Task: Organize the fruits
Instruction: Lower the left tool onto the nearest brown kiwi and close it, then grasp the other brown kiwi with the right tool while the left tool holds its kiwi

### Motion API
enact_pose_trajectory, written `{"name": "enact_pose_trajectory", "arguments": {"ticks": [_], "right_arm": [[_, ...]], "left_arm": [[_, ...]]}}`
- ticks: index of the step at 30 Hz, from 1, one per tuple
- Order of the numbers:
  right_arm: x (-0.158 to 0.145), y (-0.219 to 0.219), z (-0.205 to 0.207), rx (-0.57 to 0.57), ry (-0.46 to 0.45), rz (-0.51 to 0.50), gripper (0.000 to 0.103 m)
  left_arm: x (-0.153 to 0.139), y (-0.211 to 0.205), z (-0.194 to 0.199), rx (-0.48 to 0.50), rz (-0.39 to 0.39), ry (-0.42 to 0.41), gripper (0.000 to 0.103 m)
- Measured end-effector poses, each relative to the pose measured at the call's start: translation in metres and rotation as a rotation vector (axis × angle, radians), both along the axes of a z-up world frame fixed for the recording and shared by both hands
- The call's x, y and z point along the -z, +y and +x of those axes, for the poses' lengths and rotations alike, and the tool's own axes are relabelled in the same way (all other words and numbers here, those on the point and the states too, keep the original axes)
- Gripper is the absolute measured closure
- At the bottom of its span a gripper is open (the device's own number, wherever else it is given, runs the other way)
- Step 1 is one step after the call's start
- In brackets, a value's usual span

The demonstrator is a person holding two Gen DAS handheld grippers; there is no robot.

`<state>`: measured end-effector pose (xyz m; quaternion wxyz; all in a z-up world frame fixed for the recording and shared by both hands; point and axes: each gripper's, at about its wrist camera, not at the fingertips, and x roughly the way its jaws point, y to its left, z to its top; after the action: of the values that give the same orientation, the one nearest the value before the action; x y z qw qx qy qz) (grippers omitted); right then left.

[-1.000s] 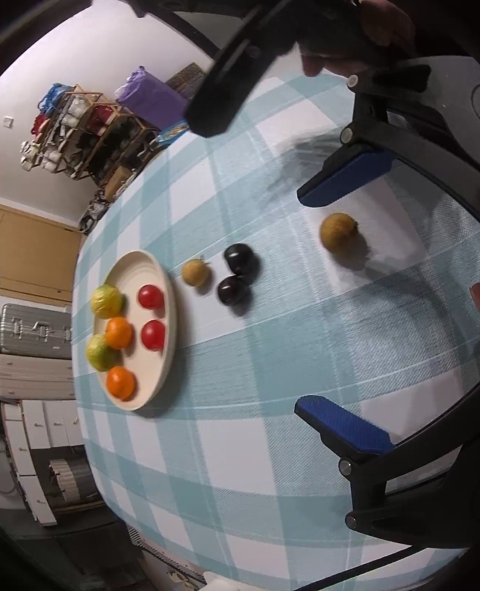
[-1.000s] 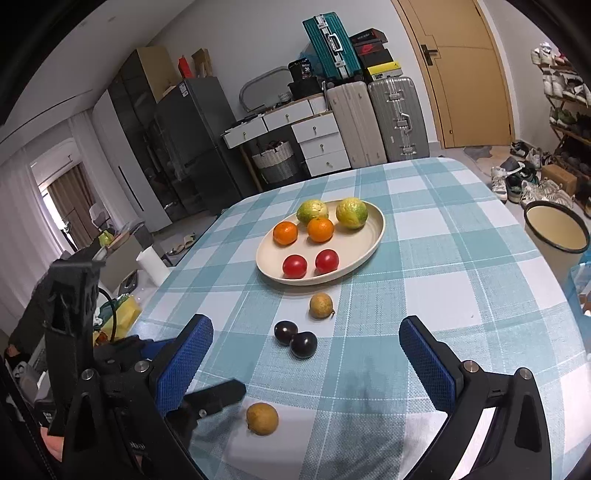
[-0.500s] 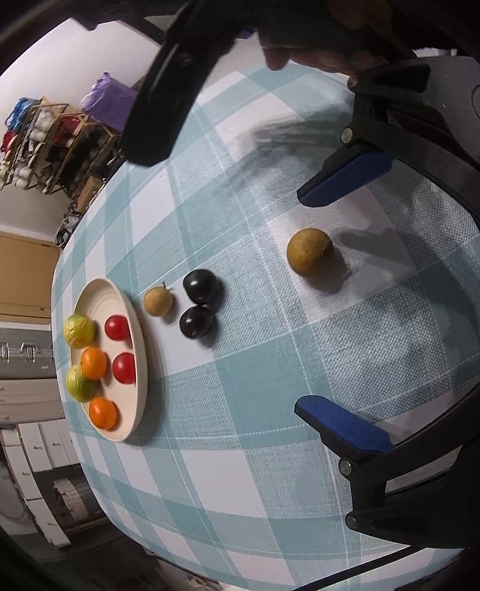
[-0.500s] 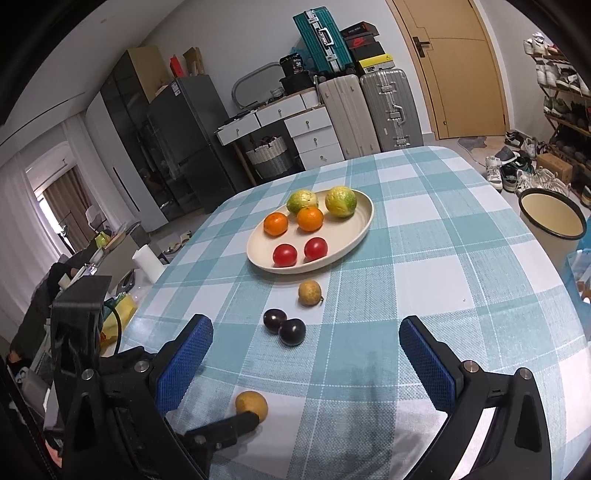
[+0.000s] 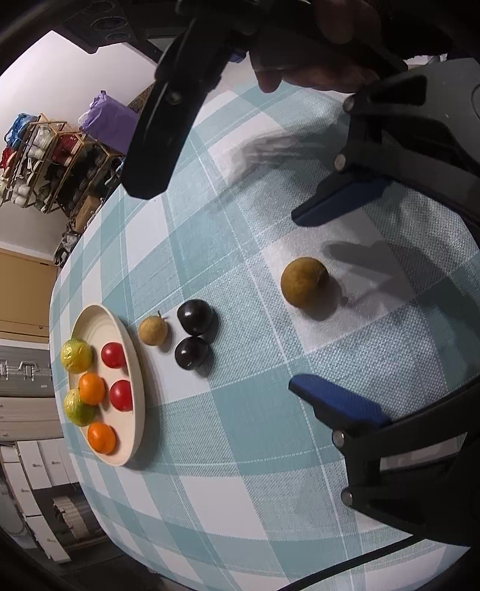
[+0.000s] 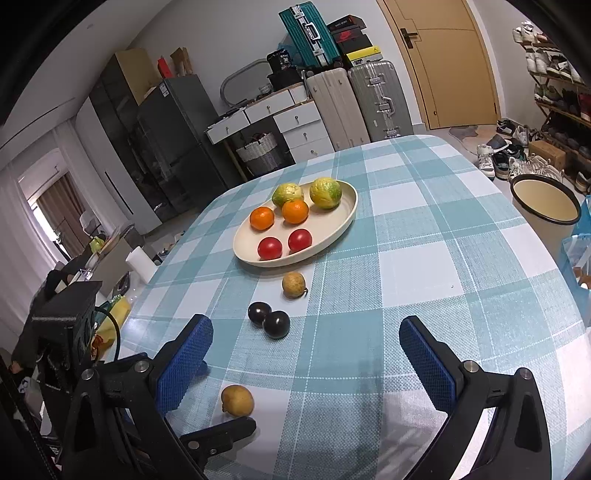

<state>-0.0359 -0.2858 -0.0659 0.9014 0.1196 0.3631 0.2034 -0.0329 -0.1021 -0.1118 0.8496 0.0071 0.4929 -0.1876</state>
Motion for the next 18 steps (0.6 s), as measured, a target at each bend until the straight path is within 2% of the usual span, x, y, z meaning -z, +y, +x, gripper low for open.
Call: {"name": "enact_pose_trajectory", "arguments": {"ticks": [1,3,5,9,18], "right_arm": [[0.0,0.0,0.0,-0.002,-0.001,0.001,0.0],[0.0,0.0,0.0,-0.002,0.0,-0.002,0.0],[0.0,0.0,0.0,-0.002,0.002,-0.001,0.0],[0.0,-0.001,-0.001,-0.003,0.002,-0.001,0.0],[0.002,0.001,-0.001,-0.003,0.013,-0.011,0.0]], "left_arm": [[0.001,0.0,0.0,0.004,-0.004,0.004,0.032],[0.002,0.0,0.0,0.006,-0.009,0.011,0.045],[0.003,0.001,0.001,0.009,-0.022,0.017,0.051],[0.004,0.003,0.001,0.021,-0.057,0.026,0.076],[-0.002,0.017,0.002,0.019,-0.128,0.018,0.078]]}}
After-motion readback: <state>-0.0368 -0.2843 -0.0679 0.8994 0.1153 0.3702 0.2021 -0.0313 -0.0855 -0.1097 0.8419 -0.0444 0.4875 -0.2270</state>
